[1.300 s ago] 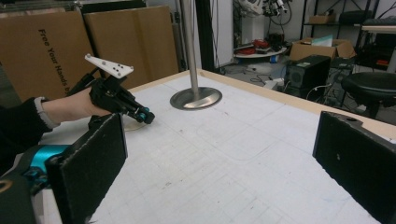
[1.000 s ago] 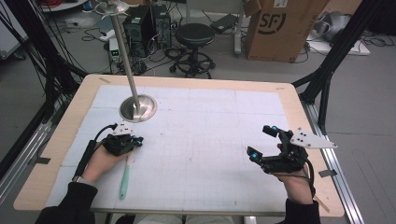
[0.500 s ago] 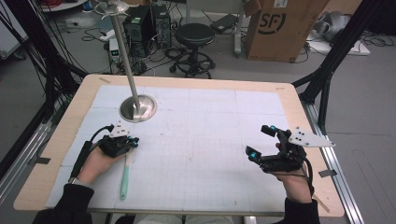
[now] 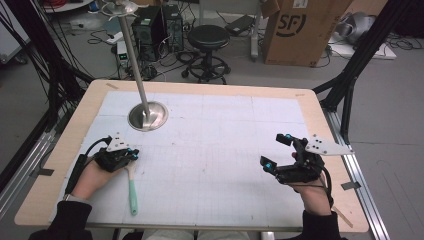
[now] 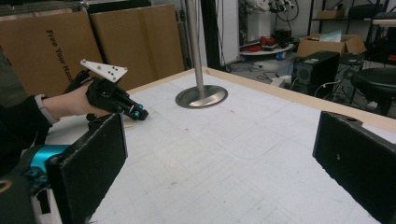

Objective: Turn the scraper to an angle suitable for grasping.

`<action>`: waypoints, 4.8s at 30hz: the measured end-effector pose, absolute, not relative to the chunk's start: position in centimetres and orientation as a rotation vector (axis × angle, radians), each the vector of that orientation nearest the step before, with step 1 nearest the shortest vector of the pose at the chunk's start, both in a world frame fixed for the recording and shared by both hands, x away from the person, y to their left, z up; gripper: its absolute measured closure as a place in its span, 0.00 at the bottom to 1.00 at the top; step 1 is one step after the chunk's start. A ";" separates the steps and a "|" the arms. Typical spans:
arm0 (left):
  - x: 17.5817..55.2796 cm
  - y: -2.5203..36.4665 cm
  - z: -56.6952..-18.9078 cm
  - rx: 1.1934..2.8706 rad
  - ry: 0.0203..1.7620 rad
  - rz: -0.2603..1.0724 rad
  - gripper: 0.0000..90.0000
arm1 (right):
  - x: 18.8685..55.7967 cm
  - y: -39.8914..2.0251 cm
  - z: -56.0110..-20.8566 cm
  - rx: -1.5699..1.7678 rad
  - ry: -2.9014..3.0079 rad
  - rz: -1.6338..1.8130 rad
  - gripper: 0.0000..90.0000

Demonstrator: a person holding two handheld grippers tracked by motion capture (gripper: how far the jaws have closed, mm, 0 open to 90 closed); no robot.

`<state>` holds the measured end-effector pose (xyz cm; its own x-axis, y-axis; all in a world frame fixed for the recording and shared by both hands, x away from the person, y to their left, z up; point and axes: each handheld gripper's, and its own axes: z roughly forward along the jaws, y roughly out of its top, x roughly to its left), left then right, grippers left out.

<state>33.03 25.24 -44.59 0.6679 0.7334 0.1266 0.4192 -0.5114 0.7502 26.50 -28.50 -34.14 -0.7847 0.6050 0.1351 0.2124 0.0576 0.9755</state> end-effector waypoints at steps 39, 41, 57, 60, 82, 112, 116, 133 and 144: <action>27.3 30.0 -44.1 2.125 1.107 0.533 1.00 | 31.0 -22.9 -33.8 0.704 2.152 1.878 0.02; 26.9 30.1 -44.1 2.118 1.116 0.530 1.00 | 31.2 -22.7 -33.8 0.699 2.154 1.887 0.02; 22.6 30.9 -42.3 2.002 1.070 0.523 1.00 | 31.5 -22.8 -33.3 0.682 2.130 1.902 0.02; 21.3 30.0 -42.4 2.011 1.016 0.491 1.00 | 31.5 -22.8 -33.4 0.697 2.132 1.901 0.02; 19.1 26.6 -44.6 2.136 0.867 0.361 1.00 | 31.3 -22.7 -33.6 0.697 2.143 1.881 0.02; 27.0 23.2 -45.1 2.061 0.927 0.435 1.00 | 30.0 -24.4 -34.1 0.743 2.124 1.840 0.02; 27.8 23.3 -45.1 2.045 0.948 0.420 1.00 | 30.0 -24.5 -34.1 0.749 2.123 1.837 0.02; 26.9 27.6 -42.8 1.918 0.916 0.385 0.77 | 29.9 -25.0 -34.1 0.754 2.111 1.844 0.02; 26.3 28.9 -41.0 1.948 0.711 0.402 0.22 | 30.1 -25.4 -34.1 0.765 2.098 1.861 0.02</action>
<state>26.26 28.91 -40.96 0.7734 0.6335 -0.0226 0.3074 -0.3436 0.8874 30.06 -25.43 -34.08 -0.8359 0.5236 0.1648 0.2259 0.0545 0.9726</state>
